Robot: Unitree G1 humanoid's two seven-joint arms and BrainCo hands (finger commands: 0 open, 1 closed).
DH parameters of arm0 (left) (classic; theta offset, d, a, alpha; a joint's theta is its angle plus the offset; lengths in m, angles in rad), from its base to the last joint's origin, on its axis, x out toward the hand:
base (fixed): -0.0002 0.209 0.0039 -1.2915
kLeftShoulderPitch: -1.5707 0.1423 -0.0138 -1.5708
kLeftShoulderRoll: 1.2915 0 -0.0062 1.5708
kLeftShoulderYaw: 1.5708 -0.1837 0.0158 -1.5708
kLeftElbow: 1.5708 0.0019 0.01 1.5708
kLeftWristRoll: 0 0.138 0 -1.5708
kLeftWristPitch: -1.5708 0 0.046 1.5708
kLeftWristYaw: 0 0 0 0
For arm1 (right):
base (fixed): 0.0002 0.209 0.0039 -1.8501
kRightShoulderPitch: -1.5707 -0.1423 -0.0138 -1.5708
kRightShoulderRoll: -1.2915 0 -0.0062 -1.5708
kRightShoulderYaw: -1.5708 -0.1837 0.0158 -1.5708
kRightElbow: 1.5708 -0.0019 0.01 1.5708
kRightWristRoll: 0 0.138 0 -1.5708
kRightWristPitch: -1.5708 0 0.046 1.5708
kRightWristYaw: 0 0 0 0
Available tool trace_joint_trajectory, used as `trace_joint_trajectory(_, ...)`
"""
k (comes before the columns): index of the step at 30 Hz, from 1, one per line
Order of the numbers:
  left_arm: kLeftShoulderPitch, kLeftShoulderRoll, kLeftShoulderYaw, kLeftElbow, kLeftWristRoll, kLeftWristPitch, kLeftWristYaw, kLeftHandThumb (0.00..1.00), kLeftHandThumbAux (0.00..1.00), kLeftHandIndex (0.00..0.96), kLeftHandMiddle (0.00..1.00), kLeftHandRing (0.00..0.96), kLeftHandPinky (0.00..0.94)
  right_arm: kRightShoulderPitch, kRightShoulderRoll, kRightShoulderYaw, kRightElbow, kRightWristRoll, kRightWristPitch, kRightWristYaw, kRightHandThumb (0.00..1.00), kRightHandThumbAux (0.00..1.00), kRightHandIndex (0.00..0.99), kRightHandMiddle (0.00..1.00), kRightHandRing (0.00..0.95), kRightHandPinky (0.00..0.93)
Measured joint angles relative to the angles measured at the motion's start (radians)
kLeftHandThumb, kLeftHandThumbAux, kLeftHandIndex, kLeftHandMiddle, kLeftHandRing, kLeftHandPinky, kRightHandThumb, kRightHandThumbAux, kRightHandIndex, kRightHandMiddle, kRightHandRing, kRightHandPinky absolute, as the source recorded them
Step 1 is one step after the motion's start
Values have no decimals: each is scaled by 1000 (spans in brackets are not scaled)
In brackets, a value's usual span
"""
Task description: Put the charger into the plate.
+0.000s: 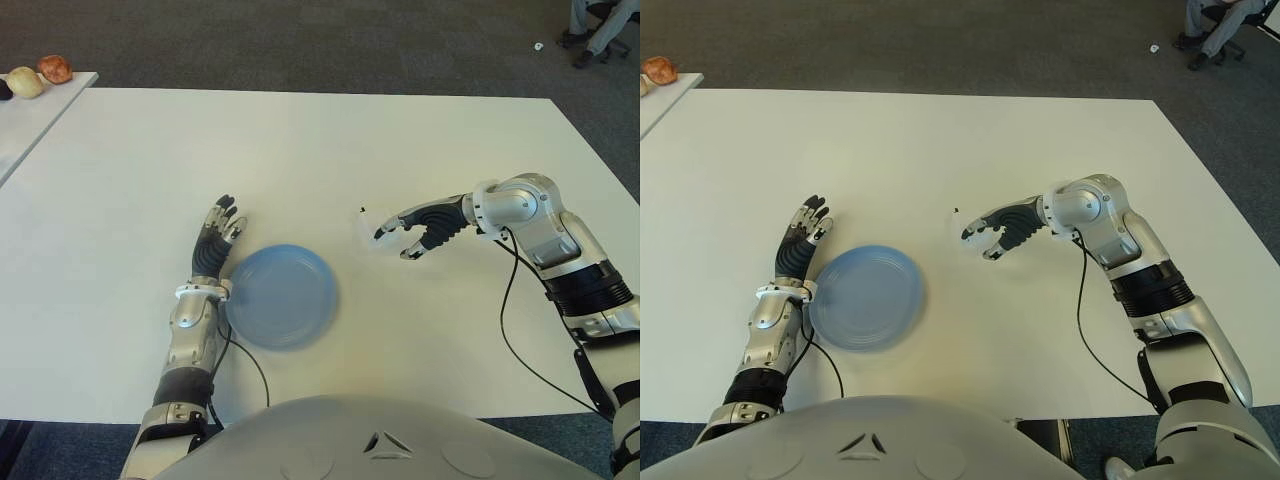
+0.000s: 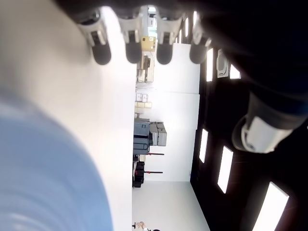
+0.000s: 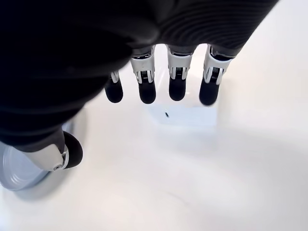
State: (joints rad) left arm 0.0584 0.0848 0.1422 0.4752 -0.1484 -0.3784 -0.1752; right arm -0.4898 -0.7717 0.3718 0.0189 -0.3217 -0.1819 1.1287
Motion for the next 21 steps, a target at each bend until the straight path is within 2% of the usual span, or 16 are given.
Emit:
trace_joint_trajectory(3, -1, 0, 0, 1, 0, -1, 0, 0, 535, 16, 69, 37, 15, 29, 5, -27, -16, -6, -30, -79, 4, 480, 0, 5, 89, 154)
trace_joint_trajectory(7, -2, 2, 0, 0, 0, -9, -1, 0, 534, 16, 70, 39, 18, 71, 28, -69, -21, -30, -101, -248, 72, 459, 0, 0, 26, 84)
trace_joint_trajectory(12, -7, 2, 0, -7, 0, -28, -1, 0, 536, 18, 72, 42, 23, 105, 62, -106, 4, -71, -207, -470, 151, 400, 0, 0, 4, 18)
trace_joint_trajectory(21, -9, 2, 0, -1, 0, -39, -1, 0, 539, 26, 73, 42, 25, 160, 177, -163, 40, -159, -332, -865, 284, 284, 0, 0, 0, 0)
